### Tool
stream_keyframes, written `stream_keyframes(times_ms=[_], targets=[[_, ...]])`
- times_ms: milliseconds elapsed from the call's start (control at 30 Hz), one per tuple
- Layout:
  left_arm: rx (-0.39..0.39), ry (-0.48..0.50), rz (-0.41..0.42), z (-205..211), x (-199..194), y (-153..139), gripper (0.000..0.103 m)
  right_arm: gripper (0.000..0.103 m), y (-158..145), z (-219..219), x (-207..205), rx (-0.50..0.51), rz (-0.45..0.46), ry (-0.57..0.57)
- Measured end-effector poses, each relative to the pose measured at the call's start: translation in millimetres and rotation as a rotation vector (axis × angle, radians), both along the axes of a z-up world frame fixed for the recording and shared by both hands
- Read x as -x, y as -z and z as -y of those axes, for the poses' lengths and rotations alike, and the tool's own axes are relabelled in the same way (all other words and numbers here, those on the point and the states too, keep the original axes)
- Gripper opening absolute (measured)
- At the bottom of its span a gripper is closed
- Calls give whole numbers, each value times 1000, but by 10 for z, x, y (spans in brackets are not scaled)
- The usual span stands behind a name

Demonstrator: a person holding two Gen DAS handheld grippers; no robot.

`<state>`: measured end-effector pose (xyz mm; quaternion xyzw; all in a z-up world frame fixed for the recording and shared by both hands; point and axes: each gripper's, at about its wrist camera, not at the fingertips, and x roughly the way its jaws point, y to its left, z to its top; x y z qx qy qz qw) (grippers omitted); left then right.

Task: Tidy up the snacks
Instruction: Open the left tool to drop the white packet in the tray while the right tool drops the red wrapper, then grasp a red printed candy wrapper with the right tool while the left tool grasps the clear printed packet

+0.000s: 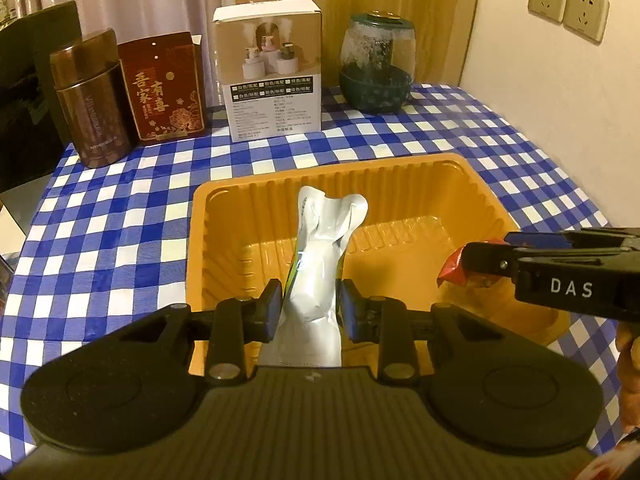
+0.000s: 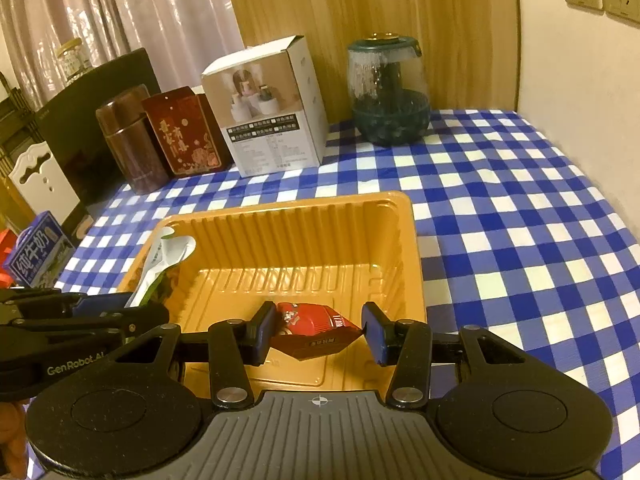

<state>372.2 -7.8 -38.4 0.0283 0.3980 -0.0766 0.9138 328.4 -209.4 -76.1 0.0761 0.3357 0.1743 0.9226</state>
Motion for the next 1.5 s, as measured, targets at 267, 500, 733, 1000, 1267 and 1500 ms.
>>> stream_keyframes(times_ms=[267, 500, 733, 1000, 1267, 1500], targets=[[-13, 7, 17, 39, 4, -21, 52, 53, 12, 67, -31, -56, -8, 2], [-34, 12, 27, 52, 72, -94, 52, 63, -72, 154, 36, -94, 10, 30], [-32, 6, 31, 36, 239, -189, 52, 64, -201, 225, 239, -97, 23, 52], [-10, -9, 41, -26, 629, -327, 52, 65, -382, 366, 731, -106, 49, 82], [19, -44, 65, -139, 1282, -433, 54, 66, -389, 505, 1376, -103, 41, 116], [53, -82, 78, -260, 1842, -433, 57, 66, -272, 573, 1909, -125, 14, 136]])
